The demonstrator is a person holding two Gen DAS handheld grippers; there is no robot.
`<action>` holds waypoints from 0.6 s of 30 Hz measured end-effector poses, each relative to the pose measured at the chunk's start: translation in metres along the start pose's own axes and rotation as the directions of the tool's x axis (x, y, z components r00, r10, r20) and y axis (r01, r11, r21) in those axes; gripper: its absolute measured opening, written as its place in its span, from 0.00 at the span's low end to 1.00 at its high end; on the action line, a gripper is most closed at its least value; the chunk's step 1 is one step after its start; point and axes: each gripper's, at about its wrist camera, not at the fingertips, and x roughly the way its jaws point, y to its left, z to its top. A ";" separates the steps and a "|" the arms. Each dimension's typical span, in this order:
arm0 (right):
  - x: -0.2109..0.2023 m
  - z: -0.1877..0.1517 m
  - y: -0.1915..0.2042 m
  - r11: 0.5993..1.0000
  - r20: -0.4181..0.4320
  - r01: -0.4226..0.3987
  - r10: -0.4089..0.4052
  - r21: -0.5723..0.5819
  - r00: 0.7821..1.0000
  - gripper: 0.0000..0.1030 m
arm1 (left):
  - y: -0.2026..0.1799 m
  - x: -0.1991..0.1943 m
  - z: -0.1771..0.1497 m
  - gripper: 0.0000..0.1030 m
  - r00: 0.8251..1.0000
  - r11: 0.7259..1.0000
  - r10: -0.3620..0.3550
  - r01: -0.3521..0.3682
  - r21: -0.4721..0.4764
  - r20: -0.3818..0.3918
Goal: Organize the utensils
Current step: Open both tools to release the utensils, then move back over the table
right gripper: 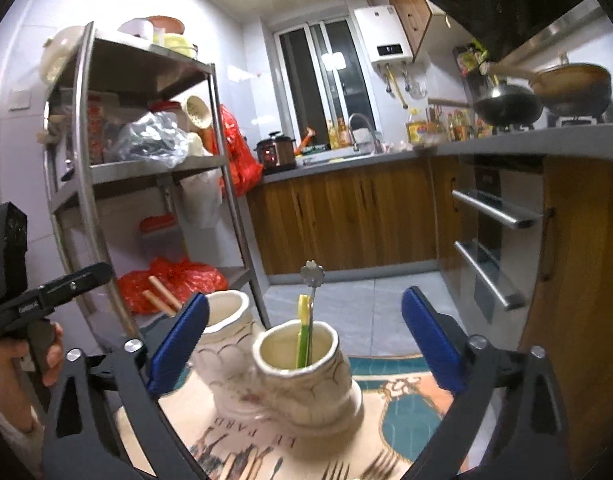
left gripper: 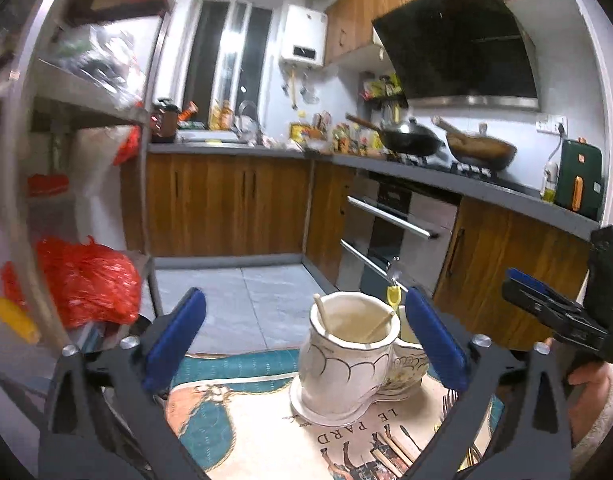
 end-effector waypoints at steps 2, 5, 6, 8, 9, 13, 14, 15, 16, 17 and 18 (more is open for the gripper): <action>-0.012 -0.002 0.003 1.000 -0.002 0.028 -0.028 -0.010 1.000 0.95 | -0.001 -0.018 -0.003 0.95 1.000 1.000 0.007 -0.007 -0.007 0.019; -0.027 -0.010 0.005 0.997 -0.020 0.073 -0.074 -0.025 0.997 0.95 | -0.006 -0.037 -0.011 0.95 0.999 1.000 0.020 -0.019 -0.005 0.027; -0.030 -0.014 0.006 0.996 -0.031 0.081 -0.082 -0.031 0.996 0.95 | -0.007 -0.042 -0.013 0.95 0.999 1.000 0.021 -0.021 -0.001 0.026; -0.038 -0.023 0.006 0.994 -0.048 0.100 -0.102 -0.040 0.994 0.95 | -0.012 -0.050 -0.021 0.95 1.000 1.000 0.020 -0.020 0.005 0.020; -0.041 -0.028 0.005 0.993 -0.058 0.110 -0.112 -0.041 0.992 0.95 | -0.015 -0.052 -0.025 0.95 1.000 1.000 0.018 -0.018 0.007 0.016; -0.049 -0.046 -0.003 0.993 -0.113 0.115 -0.116 -0.010 0.987 0.95 | -0.029 -0.056 -0.047 0.95 1.000 1.000 0.002 -0.002 0.022 -0.025; -0.051 -0.051 -0.006 0.993 -0.126 0.118 -0.116 0.003 0.985 0.95 | -0.032 -0.055 -0.053 0.95 0.999 1.000 -0.001 0.003 0.029 -0.038; -0.052 -0.056 -0.009 0.992 -0.136 0.123 -0.120 0.012 0.983 0.95 | -0.036 -0.054 -0.058 0.95 0.999 0.999 -0.005 0.007 0.034 -0.051; -0.054 -0.062 -0.012 0.991 -0.146 0.130 -0.126 0.020 0.981 0.95 | -0.039 -0.052 -0.064 0.95 0.998 0.999 -0.009 0.011 0.040 -0.064; -0.055 -0.066 -0.014 0.990 -0.154 0.137 -0.132 0.025 0.979 0.95 | -0.041 -0.052 -0.070 0.95 0.997 0.999 -0.010 0.013 0.043 -0.072; -0.055 -0.070 -0.016 0.989 -0.164 0.145 -0.138 0.030 0.977 0.95 | -0.044 -0.050 -0.074 0.95 0.997 0.999 -0.011 0.015 0.040 -0.082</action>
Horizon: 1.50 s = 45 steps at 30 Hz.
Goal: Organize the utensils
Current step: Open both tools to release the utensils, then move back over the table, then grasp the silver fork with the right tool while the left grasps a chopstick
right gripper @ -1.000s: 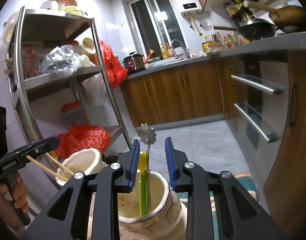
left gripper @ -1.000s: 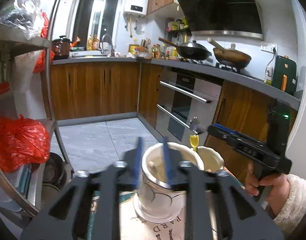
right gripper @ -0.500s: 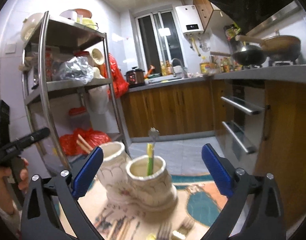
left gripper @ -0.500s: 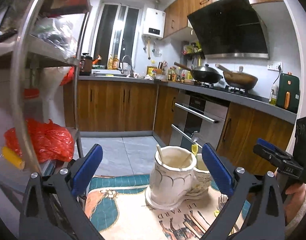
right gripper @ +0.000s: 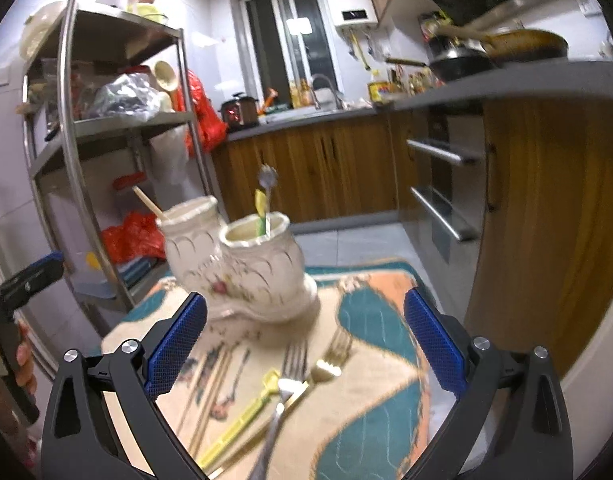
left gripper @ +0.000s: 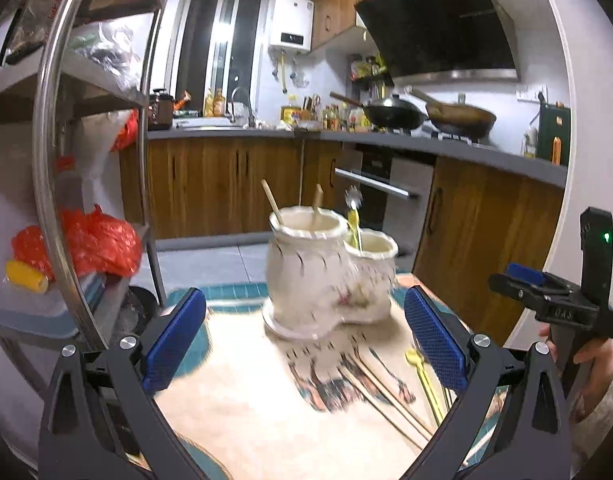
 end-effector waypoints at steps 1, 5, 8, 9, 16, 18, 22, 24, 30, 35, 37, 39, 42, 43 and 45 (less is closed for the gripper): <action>0.001 -0.004 -0.002 1.000 -0.012 0.007 -0.007 0.004 1.000 0.95 | -0.002 0.003 -0.005 0.95 1.000 1.000 -0.006 0.006 -0.003 -0.012; 0.002 -0.018 -0.007 1.000 -0.031 0.023 -0.022 0.012 0.999 0.95 | -0.010 0.016 -0.029 0.95 0.998 1.000 -0.011 0.010 -0.010 -0.060; 0.006 -0.030 -0.008 1.000 -0.051 0.031 -0.031 -0.003 0.998 0.95 | -0.018 0.028 -0.047 0.95 0.994 1.000 -0.006 0.007 0.010 -0.105; 0.009 -0.033 -0.007 0.999 -0.062 0.033 -0.033 -0.015 0.998 0.95 | -0.020 0.032 -0.051 0.95 0.992 1.000 -0.004 0.006 0.015 -0.123; 0.025 -0.053 0.006 0.990 -0.153 0.029 -0.049 -0.135 0.987 0.95 | -0.027 0.050 -0.073 0.95 0.982 1.000 0.012 -0.012 0.002 -0.190; 0.029 -0.056 0.011 0.986 -0.187 0.015 -0.047 -0.168 0.981 0.95 | -0.031 0.056 -0.080 0.95 0.974 1.000 0.000 0.001 0.007 -0.226; 0.034 -0.060 0.015 0.987 -0.250 -0.033 -0.007 -0.155 0.968 0.89 | -0.043 0.065 -0.088 0.94 0.961 0.998 0.018 -0.001 0.061 -0.277; 0.038 -0.062 0.015 0.990 -0.289 -0.057 0.017 -0.130 0.957 0.75 | -0.047 0.066 -0.090 0.83 0.955 0.998 0.003 0.017 0.064 -0.296; 0.042 -0.068 0.016 0.990 -0.372 -0.120 0.083 -0.077 0.925 0.43 | -0.058 0.072 -0.099 0.63 0.926 0.994 -0.052 0.084 0.071 -0.373; 0.041 -0.071 0.019 0.987 -0.408 -0.145 0.105 -0.071 0.907 0.32 | -0.064 0.075 -0.104 0.44 0.908 0.990 -0.087 0.124 0.066 -0.409; 0.041 -0.072 0.021 0.986 -0.419 -0.148 0.104 -0.074 0.902 0.30 | -0.065 0.075 -0.104 0.34 0.906 0.989 -0.095 0.132 0.062 -0.412; 0.042 -0.073 0.021 0.985 -0.430 -0.157 0.114 -0.066 0.896 0.29 | -0.065 0.075 -0.104 0.28 0.903 0.989 -0.099 0.136 0.060 -0.417; 0.043 -0.074 0.023 0.984 -0.437 -0.166 0.121 -0.068 0.891 0.27 | -0.064 0.075 -0.103 0.14 0.900 0.988 -0.097 0.139 0.069 -0.426; 0.043 -0.073 0.023 0.983 -0.439 -0.169 0.122 -0.069 0.890 0.21 | -0.063 0.075 -0.102 0.11 0.898 0.988 -0.100 0.141 0.066 -0.428; 0.042 -0.074 0.024 0.982 -0.451 -0.169 0.115 -0.080 0.885 0.15 | -0.058 0.075 -0.101 0.09 0.896 0.988 -0.101 0.140 0.058 -0.433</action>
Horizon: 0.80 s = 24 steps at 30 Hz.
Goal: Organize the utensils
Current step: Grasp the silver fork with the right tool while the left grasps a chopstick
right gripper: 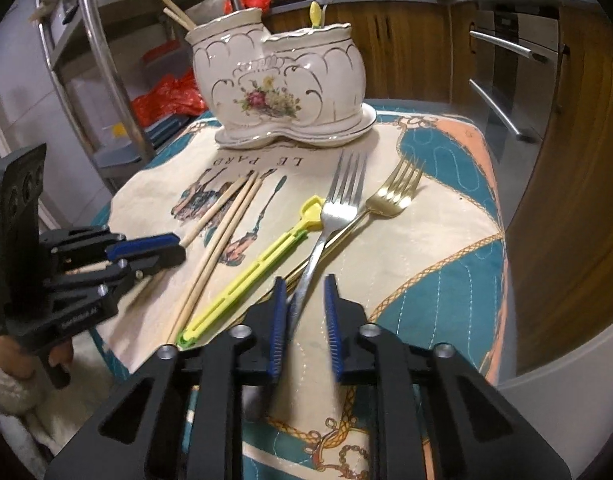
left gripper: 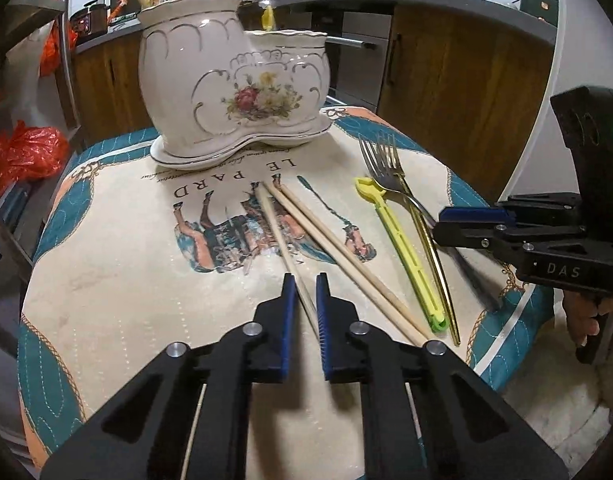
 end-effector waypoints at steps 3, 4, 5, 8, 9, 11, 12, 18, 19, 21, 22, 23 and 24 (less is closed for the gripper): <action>-0.002 0.000 -0.002 1.000 0.000 0.024 -0.024 -0.013 1.000 0.13 | 0.006 0.000 0.001 0.08 1.000 1.000 0.009 -0.009 -0.001 -0.007; -0.003 0.001 -0.003 0.999 0.003 0.045 -0.045 -0.018 0.999 0.13 | 0.008 0.000 0.001 0.08 1.000 1.000 0.013 -0.013 0.001 -0.010; -0.004 0.001 -0.004 0.997 0.005 0.074 -0.074 -0.024 0.997 0.13 | 0.010 0.000 0.002 0.08 1.000 1.000 0.020 -0.020 0.006 -0.016; -0.004 0.003 -0.010 0.996 -0.005 0.089 -0.089 -0.024 0.996 0.13 | 0.016 0.001 0.005 0.08 0.999 0.999 0.034 -0.034 0.021 -0.035; -0.004 0.004 -0.011 0.995 -0.009 0.092 -0.092 -0.027 0.996 0.13 | 0.018 0.002 0.006 0.08 0.998 0.999 0.037 -0.036 0.020 -0.042; -0.001 0.007 -0.011 0.995 -0.015 0.098 -0.098 -0.036 0.995 0.13 | 0.021 0.003 0.008 0.08 0.998 0.999 0.029 -0.028 0.016 -0.055; 0.002 0.008 -0.010 0.994 -0.023 0.103 -0.104 -0.048 0.994 0.13 | 0.021 0.003 0.010 0.08 0.998 0.999 0.028 -0.026 0.020 -0.061; 0.012 0.017 -0.009 0.987 -0.048 0.122 -0.128 -0.102 0.991 0.13 | 0.020 0.011 0.018 0.09 0.996 0.998 0.036 -0.032 0.049 -0.086; 0.014 0.019 -0.008 0.987 -0.051 0.121 -0.127 -0.108 0.991 0.13 | 0.020 0.012 0.020 0.09 0.995 0.998 0.035 -0.030 0.051 -0.088; 0.017 0.022 -0.009 0.987 -0.058 0.113 -0.121 -0.115 0.991 0.13 | 0.018 0.016 0.024 0.09 0.995 0.997 0.038 -0.032 0.063 -0.094; 0.018 0.024 -0.010 0.988 -0.061 0.111 -0.118 -0.112 0.991 0.13 | 0.016 0.017 0.025 0.10 0.995 0.997 0.041 -0.034 0.068 -0.096; 0.019 0.025 -0.012 0.989 -0.064 0.105 -0.112 -0.107 0.992 0.13 | 0.015 0.019 0.027 0.10 0.994 0.997 0.041 -0.034 0.072 -0.100; 0.020 0.026 -0.014 0.990 -0.066 0.098 -0.105 -0.104 0.992 0.13 | 0.015 0.021 0.029 0.10 0.994 0.997 0.041 -0.033 0.076 -0.103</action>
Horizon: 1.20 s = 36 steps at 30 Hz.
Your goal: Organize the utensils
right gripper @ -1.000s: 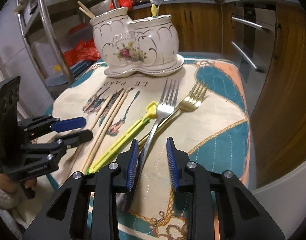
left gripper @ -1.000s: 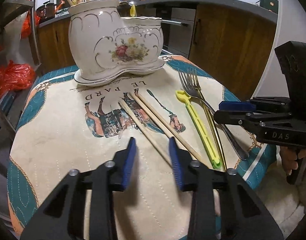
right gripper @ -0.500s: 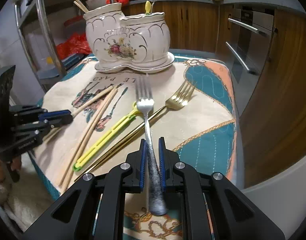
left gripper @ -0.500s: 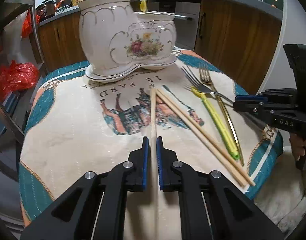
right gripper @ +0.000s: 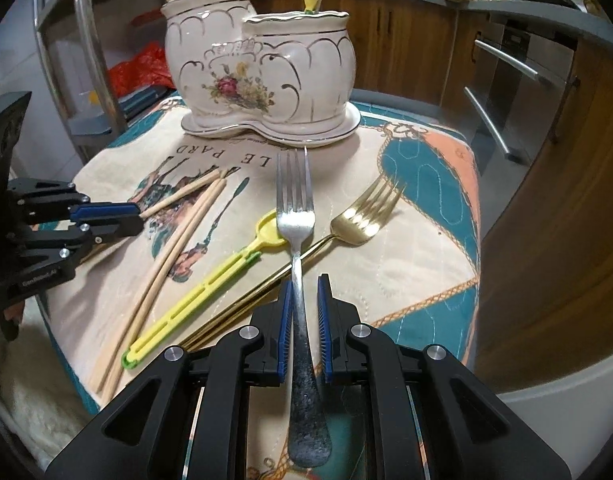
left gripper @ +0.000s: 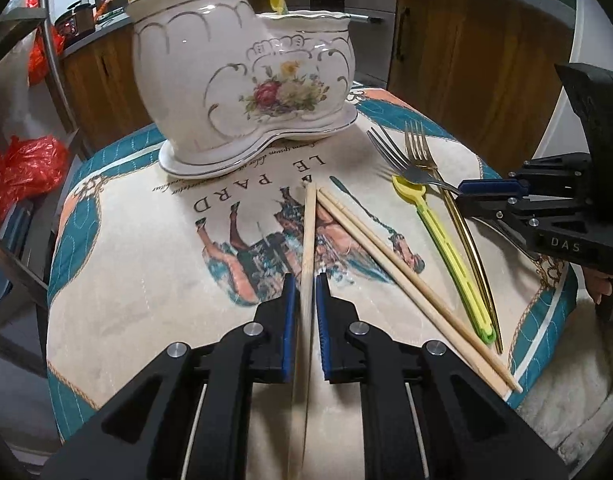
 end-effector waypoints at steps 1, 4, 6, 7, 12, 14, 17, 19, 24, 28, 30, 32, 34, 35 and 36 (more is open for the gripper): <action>0.001 0.000 -0.001 1.000 0.000 -0.005 0.005 0.002 1.000 0.13 | -0.001 0.002 0.002 0.10 1.000 1.000 0.000 0.000 0.004 -0.003; 0.001 -0.001 -0.004 1.000 0.010 -0.027 0.027 0.011 1.000 0.12 | 0.005 0.003 0.004 0.10 1.000 1.000 -0.020 0.020 -0.008 -0.006; 0.000 -0.002 -0.005 0.999 0.018 -0.038 0.037 0.014 0.999 0.07 | 0.007 0.003 0.004 0.10 0.999 0.999 -0.034 0.034 -0.017 -0.004; 0.000 -0.003 -0.006 0.999 0.026 -0.040 0.039 0.018 0.999 0.07 | 0.007 0.002 0.002 0.08 0.999 0.999 -0.036 0.036 -0.018 -0.002; -0.002 -0.004 -0.008 0.998 0.046 -0.051 0.050 0.036 0.998 0.07 | 0.012 0.000 0.000 0.06 0.999 0.999 -0.045 0.045 -0.027 0.010; -0.005 -0.004 -0.008 0.998 0.059 -0.052 0.050 0.040 0.997 0.07 | 0.014 -0.002 -0.001 0.06 0.999 0.998 -0.051 0.051 -0.030 0.019; -0.012 -0.004 -0.009 0.997 0.089 -0.063 0.059 0.045 0.994 0.07 | 0.020 -0.010 -0.003 0.06 0.998 0.998 -0.054 0.056 -0.040 0.043; -0.018 -0.003 -0.007 0.996 0.116 -0.073 0.067 0.047 0.991 0.07 | 0.028 -0.026 -0.007 0.06 0.994 0.996 -0.068 0.072 -0.046 0.088; -0.039 0.000 -0.005 0.993 0.219 -0.110 0.098 0.042 0.971 0.07 | 0.039 -0.059 -0.011 0.06 0.977 0.996 -0.070 0.080 -0.041 0.202; -0.058 0.005 -0.003 0.990 0.311 -0.131 0.110 0.048 0.944 0.07 | 0.052 -0.087 -0.013 0.06 0.947 0.994 -0.075 0.097 -0.056 0.311; -0.066 0.009 -0.003 0.991 0.354 -0.129 0.105 0.045 0.929 0.07 | 0.058 -0.097 -0.013 0.06 0.928 0.993 -0.067 0.097 -0.064 0.368; -0.074 0.016 -0.004 0.989 0.399 -0.138 0.107 0.049 0.911 0.07 | 0.063 -0.107 -0.010 0.06 0.905 0.993 -0.057 0.095 -0.069 0.421; -0.081 0.025 -0.005 0.987 0.444 -0.149 0.111 0.053 0.889 0.07 | 0.069 -0.118 -0.005 0.06 0.878 0.993 -0.041 0.088 -0.077 0.477; -0.084 0.029 -0.006 0.987 0.461 -0.153 0.111 0.053 0.881 0.07 | 0.071 -0.122 0.000 0.06 0.866 0.993 -0.037 0.087 -0.079 0.499; -0.088 0.035 -0.006 0.986 0.484 -0.157 0.113 0.051 0.868 0.07 | 0.073 -0.126 0.004 0.06 0.855 0.993 -0.033 0.087 -0.081 0.518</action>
